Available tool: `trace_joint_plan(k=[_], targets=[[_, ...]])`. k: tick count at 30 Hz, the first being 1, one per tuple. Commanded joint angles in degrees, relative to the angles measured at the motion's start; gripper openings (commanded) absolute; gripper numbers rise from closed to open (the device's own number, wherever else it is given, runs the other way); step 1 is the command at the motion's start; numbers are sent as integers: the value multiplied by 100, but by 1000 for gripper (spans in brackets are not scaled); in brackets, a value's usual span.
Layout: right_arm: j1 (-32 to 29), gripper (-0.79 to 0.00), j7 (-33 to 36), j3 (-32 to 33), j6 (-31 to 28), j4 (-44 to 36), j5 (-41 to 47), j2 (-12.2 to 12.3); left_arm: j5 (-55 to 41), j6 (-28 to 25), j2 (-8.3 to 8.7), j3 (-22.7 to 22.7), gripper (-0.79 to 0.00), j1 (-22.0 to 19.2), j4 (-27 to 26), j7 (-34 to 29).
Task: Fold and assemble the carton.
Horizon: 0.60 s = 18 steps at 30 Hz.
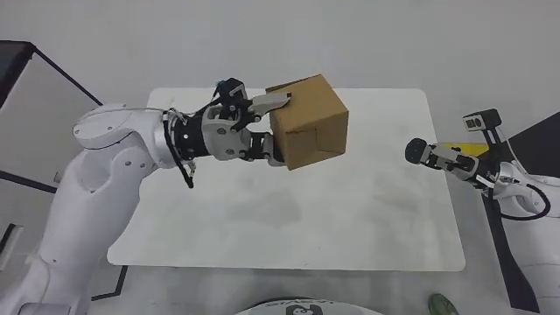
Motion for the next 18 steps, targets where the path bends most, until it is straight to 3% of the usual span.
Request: trace_joint_plan(k=[1, 8, 13, 18], targets=[[0, 0, 0, 0, 0, 0, 0, 0, -416, 4, -26, -11, -785, 28, -22, 249], [0, 0, 0, 0, 0, 0, 0, 0, -461, 1, -29, 1, -785, 53, -10, 252], [0, 0, 0, 0, 0, 0, 0, 0, -1883, -230, -112, -40, -785, 321, -17, 812], [0, 0, 0, 0, 0, 0, 0, 0, -3351, -109, -165, -28, -785, 449, -118, 1673]])
